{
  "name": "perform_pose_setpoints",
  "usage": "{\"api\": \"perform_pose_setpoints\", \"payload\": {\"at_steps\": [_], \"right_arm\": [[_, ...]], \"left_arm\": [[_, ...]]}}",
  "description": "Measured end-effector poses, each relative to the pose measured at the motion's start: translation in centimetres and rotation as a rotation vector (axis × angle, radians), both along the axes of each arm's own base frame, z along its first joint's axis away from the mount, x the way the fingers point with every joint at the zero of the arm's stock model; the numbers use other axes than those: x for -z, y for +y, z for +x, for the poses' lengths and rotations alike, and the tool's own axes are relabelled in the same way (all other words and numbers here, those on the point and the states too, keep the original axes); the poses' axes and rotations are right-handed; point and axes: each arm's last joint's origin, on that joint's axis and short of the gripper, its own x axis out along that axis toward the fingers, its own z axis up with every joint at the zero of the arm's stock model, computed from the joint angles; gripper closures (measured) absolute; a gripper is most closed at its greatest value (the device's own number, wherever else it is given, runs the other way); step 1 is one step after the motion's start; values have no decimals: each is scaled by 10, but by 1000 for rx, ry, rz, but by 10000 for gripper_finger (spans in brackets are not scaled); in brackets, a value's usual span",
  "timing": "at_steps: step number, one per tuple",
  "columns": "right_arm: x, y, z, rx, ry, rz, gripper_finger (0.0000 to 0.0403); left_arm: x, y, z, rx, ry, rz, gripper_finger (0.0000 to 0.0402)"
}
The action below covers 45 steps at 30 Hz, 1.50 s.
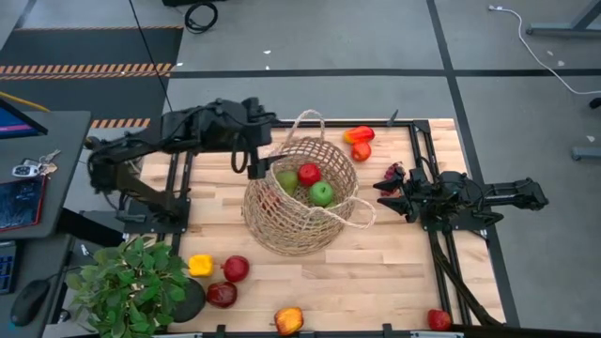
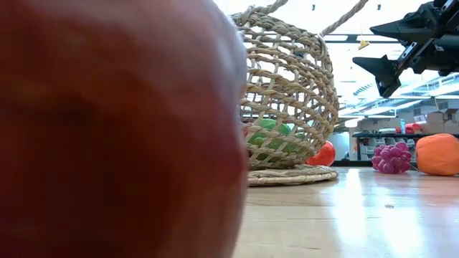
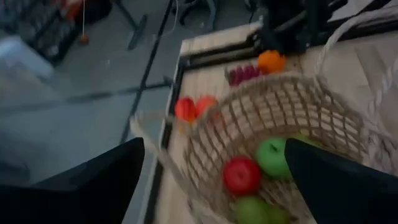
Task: Build produce basket
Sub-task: Put the yellow bell pepper into the basket
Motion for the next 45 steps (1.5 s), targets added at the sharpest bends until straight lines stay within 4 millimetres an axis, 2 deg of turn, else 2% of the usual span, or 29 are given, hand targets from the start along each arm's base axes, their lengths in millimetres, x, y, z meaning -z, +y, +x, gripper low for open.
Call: {"api": "perform_pose_setpoints", "payload": {"at_steps": [9,15,19,23,29,33,37,43,45], "right_arm": [[0,0,0,-1,0,0,118],[0,0,0,0,-1,0,118],[0,0,0,0,-3,0,118],[0,0,0,0,-2,0,118],[0,0,0,-1,0,0,118],[0,0,0,0,0,0,118],[0,0,0,-1,1,0,118],[0,0,0,-1,-2,0,118],[0,0,0,0,0,0,118]], "left_arm": [[60,-13,-40,-44,76,-246,8],[109,-23,-50,-241,180,-507,8],[131,-34,-58,-324,302,-601,8],[138,-42,-71,-441,417,-648,8],[145,-58,-94,-667,631,-839,8],[147,-74,-100,-728,754,-994,8],[149,-90,-105,-827,777,-1076,8],[181,-104,-116,-1018,938,-1131,8],[195,-109,-116,-1033,983,-1179,8]]}}
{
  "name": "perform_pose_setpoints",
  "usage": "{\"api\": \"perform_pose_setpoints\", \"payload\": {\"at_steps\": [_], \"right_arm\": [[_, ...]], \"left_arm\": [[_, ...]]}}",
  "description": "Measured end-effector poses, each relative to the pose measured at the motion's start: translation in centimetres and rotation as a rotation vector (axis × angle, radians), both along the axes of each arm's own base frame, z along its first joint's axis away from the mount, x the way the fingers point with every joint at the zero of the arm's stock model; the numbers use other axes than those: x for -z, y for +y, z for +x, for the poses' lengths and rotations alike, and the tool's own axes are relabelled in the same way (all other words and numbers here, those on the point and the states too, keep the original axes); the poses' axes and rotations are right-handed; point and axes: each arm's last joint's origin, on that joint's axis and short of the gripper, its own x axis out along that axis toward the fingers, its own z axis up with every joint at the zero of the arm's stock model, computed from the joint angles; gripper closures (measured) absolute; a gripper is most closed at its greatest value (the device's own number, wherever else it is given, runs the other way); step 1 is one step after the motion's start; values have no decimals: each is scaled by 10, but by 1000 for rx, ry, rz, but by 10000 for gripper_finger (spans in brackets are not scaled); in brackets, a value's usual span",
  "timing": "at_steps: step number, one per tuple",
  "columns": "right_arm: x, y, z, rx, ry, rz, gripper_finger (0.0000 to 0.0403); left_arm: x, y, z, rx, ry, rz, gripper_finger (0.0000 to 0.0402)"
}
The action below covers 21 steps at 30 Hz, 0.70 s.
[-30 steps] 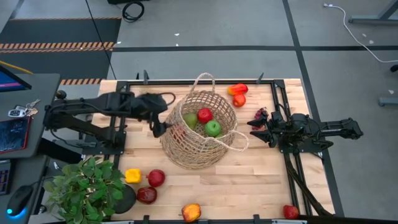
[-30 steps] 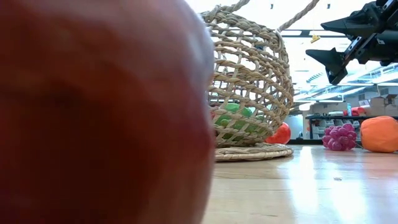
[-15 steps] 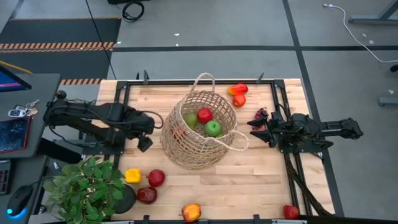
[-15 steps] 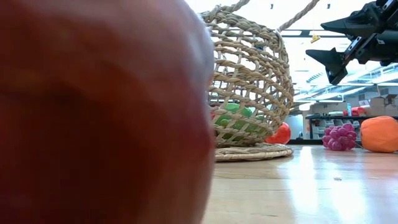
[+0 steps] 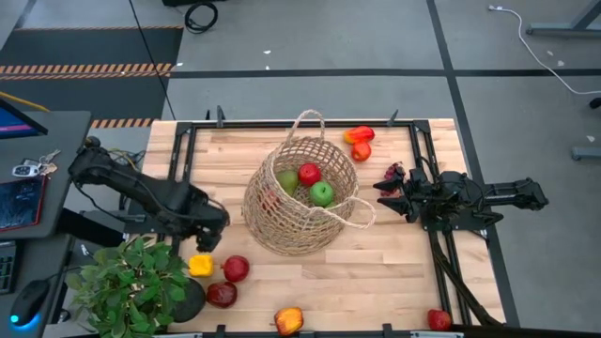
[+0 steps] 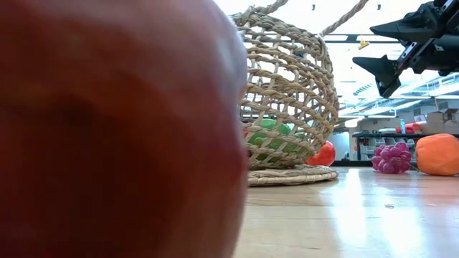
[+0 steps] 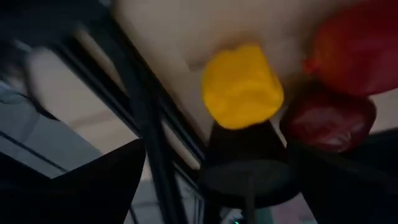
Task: Build produce basket
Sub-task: Put the yellow bell pepper into the basket
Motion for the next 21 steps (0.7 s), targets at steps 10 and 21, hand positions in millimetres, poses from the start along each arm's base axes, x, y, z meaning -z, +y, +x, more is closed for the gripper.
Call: {"api": "perform_pose_setpoints", "payload": {"at_steps": [10,21], "right_arm": [[0,0,0,0,1,0,118],[0,0,0,0,0,0,118]], "left_arm": [[41,-17,9,-103,-23,-92,8],[66,-38,20,-53,103,-108,8]]}}
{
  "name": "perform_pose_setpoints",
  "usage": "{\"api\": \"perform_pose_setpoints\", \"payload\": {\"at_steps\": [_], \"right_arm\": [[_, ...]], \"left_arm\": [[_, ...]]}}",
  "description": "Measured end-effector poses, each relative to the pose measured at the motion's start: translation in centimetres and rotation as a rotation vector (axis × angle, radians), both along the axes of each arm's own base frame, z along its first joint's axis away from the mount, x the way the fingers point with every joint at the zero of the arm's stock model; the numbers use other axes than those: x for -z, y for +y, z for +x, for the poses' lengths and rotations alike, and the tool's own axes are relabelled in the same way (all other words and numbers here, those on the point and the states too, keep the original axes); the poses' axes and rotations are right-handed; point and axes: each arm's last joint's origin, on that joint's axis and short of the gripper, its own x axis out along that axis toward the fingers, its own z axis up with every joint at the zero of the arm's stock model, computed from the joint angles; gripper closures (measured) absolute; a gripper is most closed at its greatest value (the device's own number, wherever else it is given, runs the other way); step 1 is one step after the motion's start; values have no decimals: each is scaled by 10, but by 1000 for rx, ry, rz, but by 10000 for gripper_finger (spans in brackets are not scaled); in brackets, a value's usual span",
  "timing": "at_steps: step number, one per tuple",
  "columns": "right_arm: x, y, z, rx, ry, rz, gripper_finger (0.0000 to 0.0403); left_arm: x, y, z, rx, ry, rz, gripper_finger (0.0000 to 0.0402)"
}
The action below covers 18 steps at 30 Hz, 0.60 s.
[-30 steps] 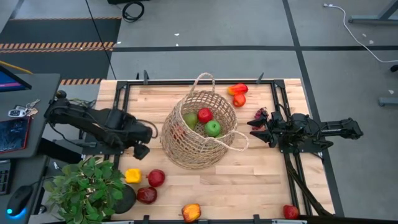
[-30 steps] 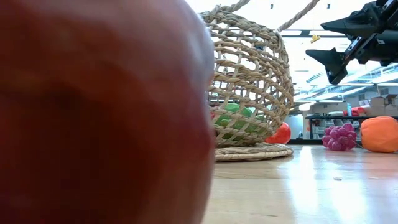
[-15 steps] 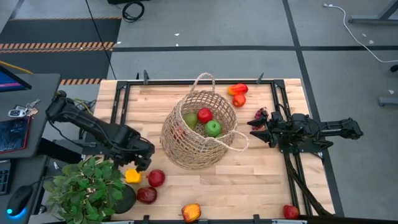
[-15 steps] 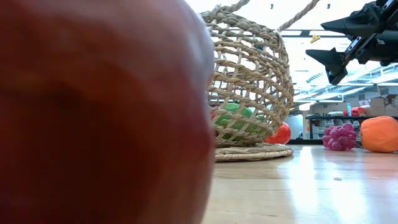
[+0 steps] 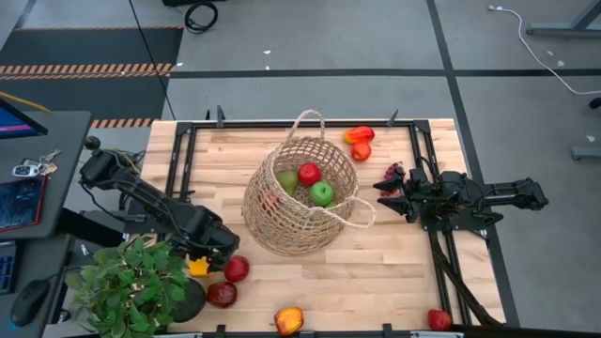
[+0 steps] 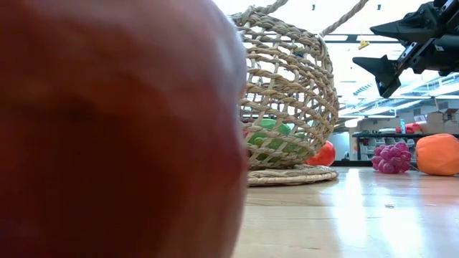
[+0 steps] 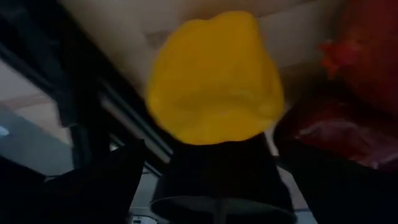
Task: Build produce basket
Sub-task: Put the yellow bell pepper into the basket
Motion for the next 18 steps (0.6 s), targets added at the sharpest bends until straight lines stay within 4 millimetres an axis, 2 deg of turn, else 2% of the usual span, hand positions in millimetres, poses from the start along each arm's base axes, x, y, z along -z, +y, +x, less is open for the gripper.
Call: {"api": "perform_pose_setpoints", "payload": {"at_steps": [18], "right_arm": [[0,0,0,0,1,0,118]], "left_arm": [[27,-10,11,119,8,47,8]]}}
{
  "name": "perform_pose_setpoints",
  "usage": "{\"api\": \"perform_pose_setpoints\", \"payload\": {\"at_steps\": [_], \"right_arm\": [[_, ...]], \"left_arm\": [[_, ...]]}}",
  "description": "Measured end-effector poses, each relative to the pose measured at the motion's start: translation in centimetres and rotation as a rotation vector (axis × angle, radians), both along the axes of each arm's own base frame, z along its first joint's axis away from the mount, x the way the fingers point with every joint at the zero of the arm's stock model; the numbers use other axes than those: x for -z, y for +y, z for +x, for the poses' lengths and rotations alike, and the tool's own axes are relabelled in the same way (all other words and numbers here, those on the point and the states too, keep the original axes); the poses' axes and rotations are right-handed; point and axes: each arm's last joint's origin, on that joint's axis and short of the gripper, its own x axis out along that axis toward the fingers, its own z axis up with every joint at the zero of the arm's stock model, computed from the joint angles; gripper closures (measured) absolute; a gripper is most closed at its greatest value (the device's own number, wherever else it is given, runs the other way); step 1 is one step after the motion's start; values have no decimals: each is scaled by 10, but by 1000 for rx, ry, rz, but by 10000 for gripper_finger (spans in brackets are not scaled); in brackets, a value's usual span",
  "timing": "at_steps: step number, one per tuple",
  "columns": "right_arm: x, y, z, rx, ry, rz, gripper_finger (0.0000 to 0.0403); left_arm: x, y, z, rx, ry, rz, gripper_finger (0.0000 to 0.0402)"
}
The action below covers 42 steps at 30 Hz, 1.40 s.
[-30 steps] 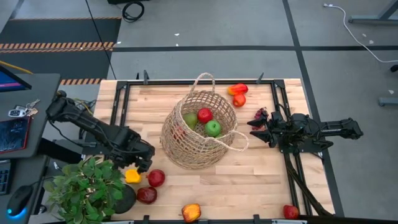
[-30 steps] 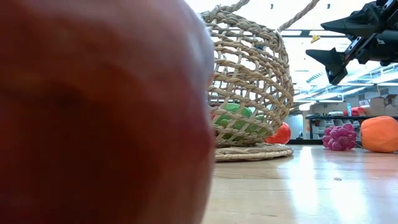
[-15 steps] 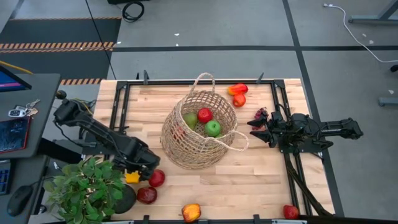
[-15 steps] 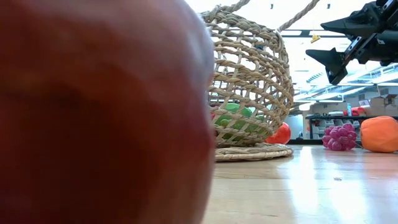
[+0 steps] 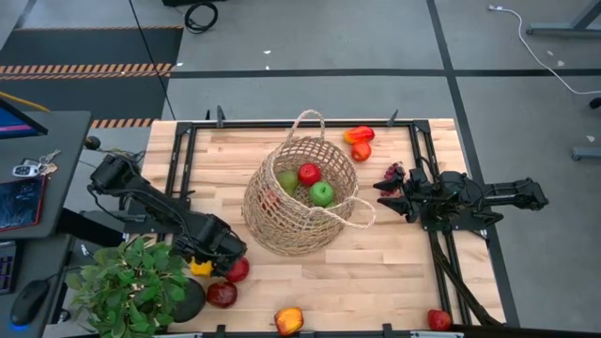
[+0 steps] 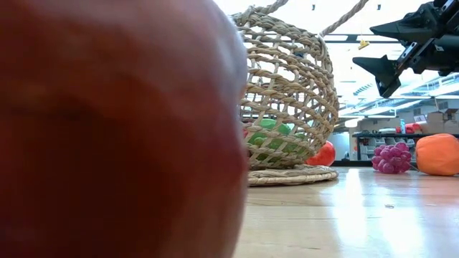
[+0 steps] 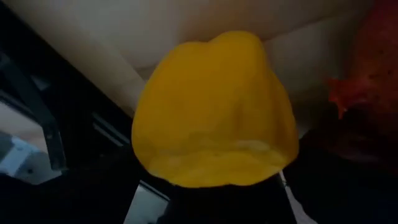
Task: Build produce basket
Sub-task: Put the yellow bell pepper into the basket
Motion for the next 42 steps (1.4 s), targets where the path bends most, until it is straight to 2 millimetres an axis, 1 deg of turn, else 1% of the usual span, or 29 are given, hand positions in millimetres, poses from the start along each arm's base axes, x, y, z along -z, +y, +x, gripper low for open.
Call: {"api": "perform_pose_setpoints", "payload": {"at_steps": [10,14,21,28,31,36,42], "right_arm": [[0,0,0,0,-2,0,118],[0,0,0,0,-1,0,118],[0,0,0,0,-1,0,118],[0,0,0,0,0,0,118],[0,0,0,0,0,0,118],[0,0,0,0,0,0,118],[0,0,0,0,0,0,118]], "left_arm": [[3,2,2,76,-55,49,12],[3,2,2,96,-68,56,28],[3,2,2,116,-83,65,70],[1,6,3,102,-84,49,74],[-5,12,2,96,-96,33,74],[-19,26,-7,75,-81,33,74],[-41,43,-13,20,-215,54,73]]}}
